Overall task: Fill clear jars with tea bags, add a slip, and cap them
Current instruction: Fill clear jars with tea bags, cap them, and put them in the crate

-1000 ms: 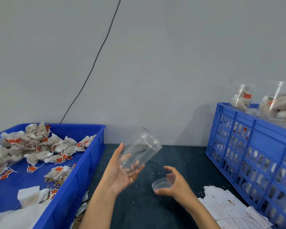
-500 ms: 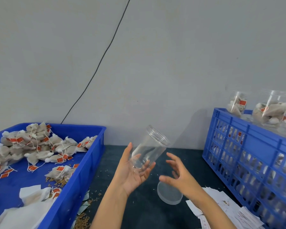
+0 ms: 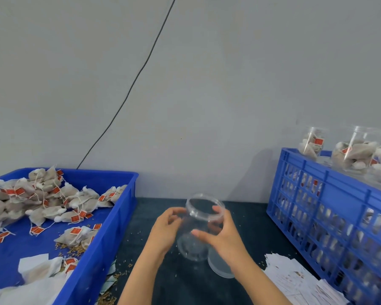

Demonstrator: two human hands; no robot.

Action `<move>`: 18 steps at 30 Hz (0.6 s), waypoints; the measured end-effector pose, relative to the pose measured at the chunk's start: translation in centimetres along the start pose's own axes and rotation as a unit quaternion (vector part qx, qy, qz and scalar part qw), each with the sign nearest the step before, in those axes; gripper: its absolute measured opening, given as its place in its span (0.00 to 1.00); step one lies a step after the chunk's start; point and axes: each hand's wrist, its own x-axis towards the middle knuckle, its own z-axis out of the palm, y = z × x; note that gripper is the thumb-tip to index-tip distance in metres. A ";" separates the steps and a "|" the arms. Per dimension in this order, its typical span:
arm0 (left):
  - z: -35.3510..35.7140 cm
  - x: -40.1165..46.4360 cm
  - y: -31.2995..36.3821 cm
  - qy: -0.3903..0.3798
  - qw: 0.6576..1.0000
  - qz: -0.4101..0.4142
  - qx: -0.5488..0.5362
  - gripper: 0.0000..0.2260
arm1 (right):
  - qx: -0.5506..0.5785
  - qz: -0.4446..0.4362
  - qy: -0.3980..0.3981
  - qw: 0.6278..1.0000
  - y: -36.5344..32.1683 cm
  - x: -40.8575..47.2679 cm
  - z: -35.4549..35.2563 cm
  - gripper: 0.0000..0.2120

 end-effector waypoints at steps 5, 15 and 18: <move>-0.4 0.7 -1.7 -0.012 0.965 -0.026 0.262 0.12 | -0.077 0.028 -0.068 0.994 2.7 -0.4 0.0 0.38; -0.4 0.7 -2.7 -0.071 0.955 -0.043 0.285 0.11 | -0.104 0.033 -0.086 0.990 4.0 -0.5 -0.3 0.40; 0.1 0.5 -2.7 -0.053 0.946 -0.038 0.318 0.10 | -0.091 0.032 -0.100 0.990 4.2 -0.7 -0.3 0.40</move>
